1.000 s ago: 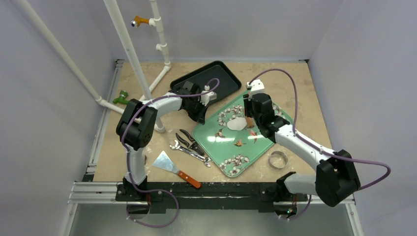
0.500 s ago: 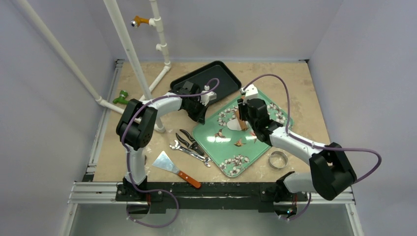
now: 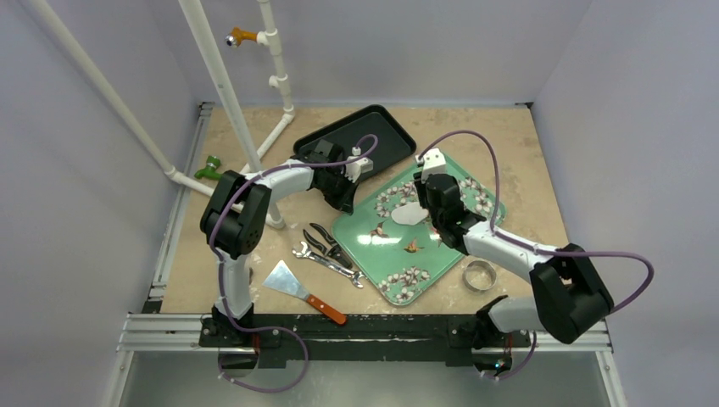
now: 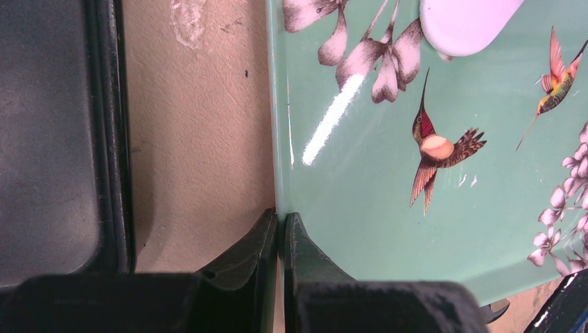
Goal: Roll out the dumpling wrappers from the dough
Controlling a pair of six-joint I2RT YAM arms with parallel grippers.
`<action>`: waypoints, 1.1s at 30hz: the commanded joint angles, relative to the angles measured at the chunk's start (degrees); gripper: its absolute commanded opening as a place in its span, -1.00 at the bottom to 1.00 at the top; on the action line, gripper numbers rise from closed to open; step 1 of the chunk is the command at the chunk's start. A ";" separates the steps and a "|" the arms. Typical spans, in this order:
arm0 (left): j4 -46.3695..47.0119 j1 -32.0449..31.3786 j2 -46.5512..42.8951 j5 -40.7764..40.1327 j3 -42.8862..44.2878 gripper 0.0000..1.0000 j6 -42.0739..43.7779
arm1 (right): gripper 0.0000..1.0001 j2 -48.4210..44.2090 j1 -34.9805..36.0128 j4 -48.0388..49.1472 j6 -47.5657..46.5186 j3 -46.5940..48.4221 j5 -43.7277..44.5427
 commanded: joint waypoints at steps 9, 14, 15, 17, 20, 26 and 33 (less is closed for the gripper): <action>-0.08 1.05 0.11 -0.02 0.05 -1.00 0.35 | -1.00 -4.63 -1.60 -9.84 -5.00 0.23 2.46; 0.00 1.05 0.16 0.00 0.02 -1.00 0.32 | -1.00 -10.78 -0.25 -8.92 -7.65 4.44 -5.05; 0.00 1.05 0.18 0.00 0.02 -1.00 0.36 | -1.00 -11.35 0.26 -8.29 -8.09 4.63 -6.80; 0.00 1.05 0.18 0.00 0.02 -1.00 0.31 | -1.00 -12.15 1.61 -6.00 -8.98 3.59 -8.94; -0.02 1.10 0.18 0.00 0.02 -1.00 0.29 | -1.00 -11.12 3.39 -3.46 -9.73 1.38 -9.88; -0.04 1.05 0.11 -0.05 0.05 -1.00 0.30 | -1.00 -4.30 5.92 3.36 -14.24 -1.63 -10.19; -0.08 1.05 0.14 0.13 0.13 -1.00 0.37 | -1.00 -0.34 5.98 3.92 -18.43 -5.76 -4.52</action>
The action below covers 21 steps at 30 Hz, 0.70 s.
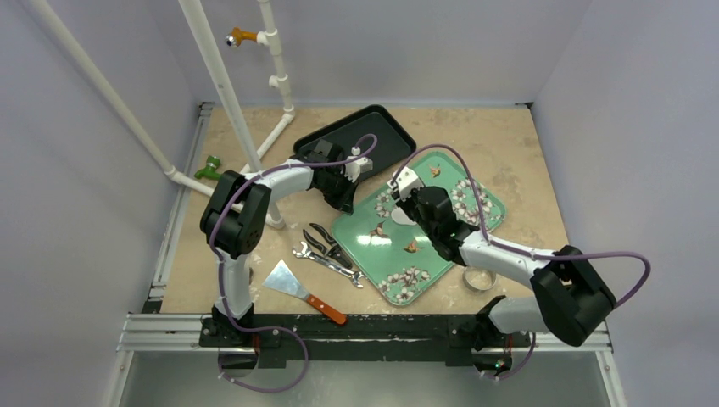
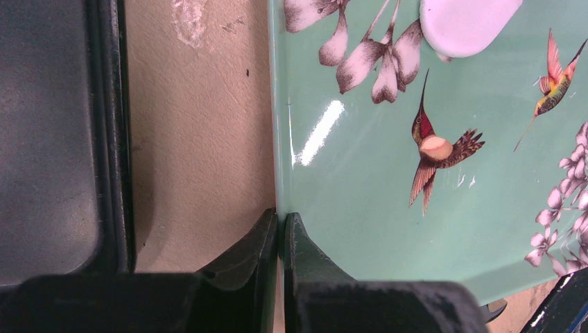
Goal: Roll out the dumpling wrappers from the dough
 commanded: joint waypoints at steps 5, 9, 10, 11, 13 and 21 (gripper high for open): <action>-0.23 1.13 0.16 0.50 0.29 -1.00 0.81 | -1.00 -2.15 -0.21 -0.23 -0.97 -6.69 3.21; -0.29 1.36 0.28 0.87 0.38 -1.00 0.77 | -1.00 -1.24 -0.21 -1.74 0.21 -7.75 5.07; -0.31 1.40 0.21 0.88 0.38 -1.00 0.80 | -1.00 -0.59 -0.27 -1.85 0.80 -7.71 5.06; -0.28 1.39 0.28 0.96 0.38 -1.00 0.77 | -1.00 0.09 -0.22 -1.70 0.95 -7.66 4.27; -0.32 1.40 0.26 0.98 0.38 -1.00 0.77 | -1.00 1.62 -0.21 -2.36 0.96 -7.23 4.84; -0.32 1.40 0.25 0.98 0.42 -1.00 0.78 | -1.00 5.20 -0.22 -3.28 0.84 -5.97 8.24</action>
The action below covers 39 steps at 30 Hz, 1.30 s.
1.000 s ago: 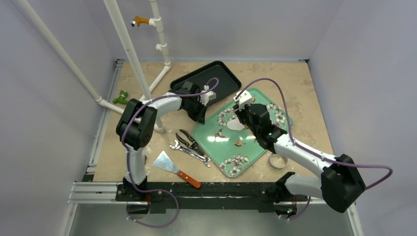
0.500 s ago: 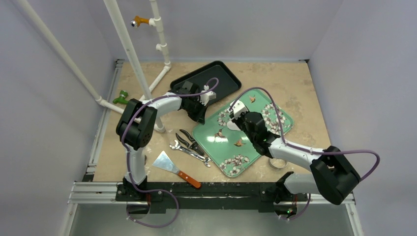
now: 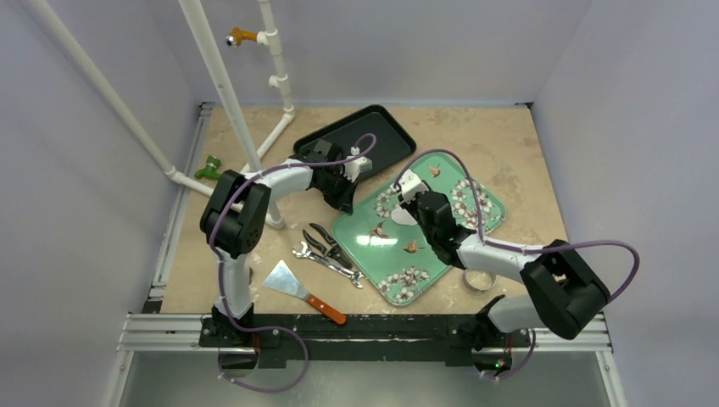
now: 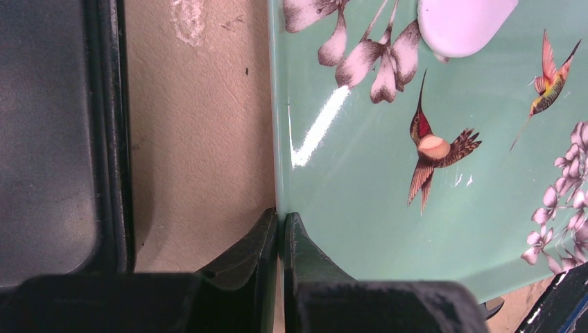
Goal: Roll out the dumpling wrappers from the dough
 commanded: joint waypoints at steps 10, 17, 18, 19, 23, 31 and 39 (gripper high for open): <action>-0.35 1.10 0.17 0.16 0.38 -1.00 0.77 | -1.00 -4.61 -0.15 -18.27 4.43 10.75 0.26; -0.25 1.11 0.17 0.16 0.38 -1.00 0.82 | -1.00 -5.97 6.94 -16.34 3.57 16.10 2.22; -0.26 1.10 0.15 0.16 0.38 -1.00 0.77 | -1.00 -5.49 7.69 -15.60 3.92 15.70 2.02; -0.28 1.10 0.20 0.12 0.38 -1.00 0.78 | -1.00 -4.90 8.13 -14.52 4.47 14.93 0.92; -0.28 1.10 0.16 0.16 0.38 -1.00 0.79 | -1.00 -0.28 9.44 -11.56 8.47 12.91 -3.45; -0.28 1.10 0.14 0.18 0.38 -1.00 0.83 | -1.00 5.12 10.37 -10.68 6.14 9.85 1.95; -0.32 1.10 0.21 0.25 0.39 -1.00 0.81 | -1.00 1.59 9.08 -12.56 3.73 2.86 7.70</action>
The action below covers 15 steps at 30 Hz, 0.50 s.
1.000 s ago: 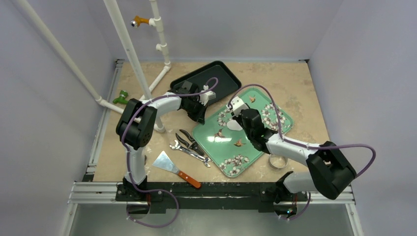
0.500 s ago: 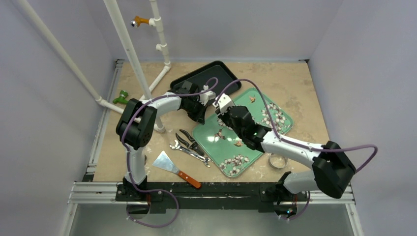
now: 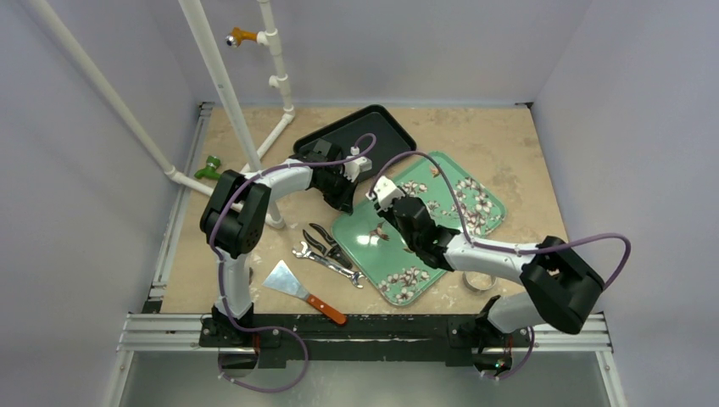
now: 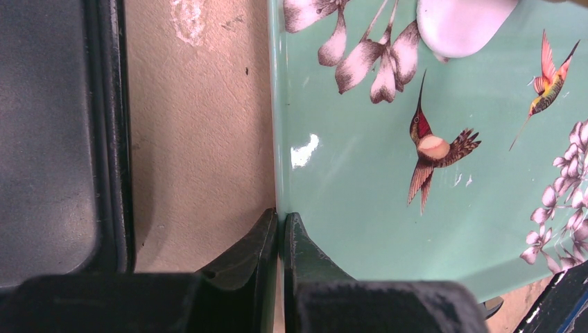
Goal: Roll out the dumpling wrappers from the dough
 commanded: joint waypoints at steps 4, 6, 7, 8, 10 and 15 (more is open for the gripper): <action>-0.22 0.99 0.14 0.01 0.38 -1.00 0.84 | -1.00 -0.41 -4.33 -5.37 -0.58 -6.86 3.52; -0.21 0.99 0.15 -0.08 0.38 -1.00 0.81 | -1.00 0.67 -6.10 -5.61 -0.16 -7.53 3.64; -0.21 0.99 0.10 -0.08 0.39 -1.00 0.82 | -1.00 0.82 -6.91 -5.31 -0.14 -7.92 4.09; -0.22 0.99 0.07 -0.08 0.38 -1.00 0.82 | -1.00 0.83 -7.63 -5.22 -0.14 -8.03 4.61; -0.22 0.99 0.13 -0.07 0.38 -1.00 0.87 | -1.00 0.59 -8.88 -5.77 0.12 -7.52 5.35; -0.22 0.99 0.02 0.00 0.38 -1.00 0.86 | -1.00 0.37 -11.83 -6.15 0.23 -6.86 6.09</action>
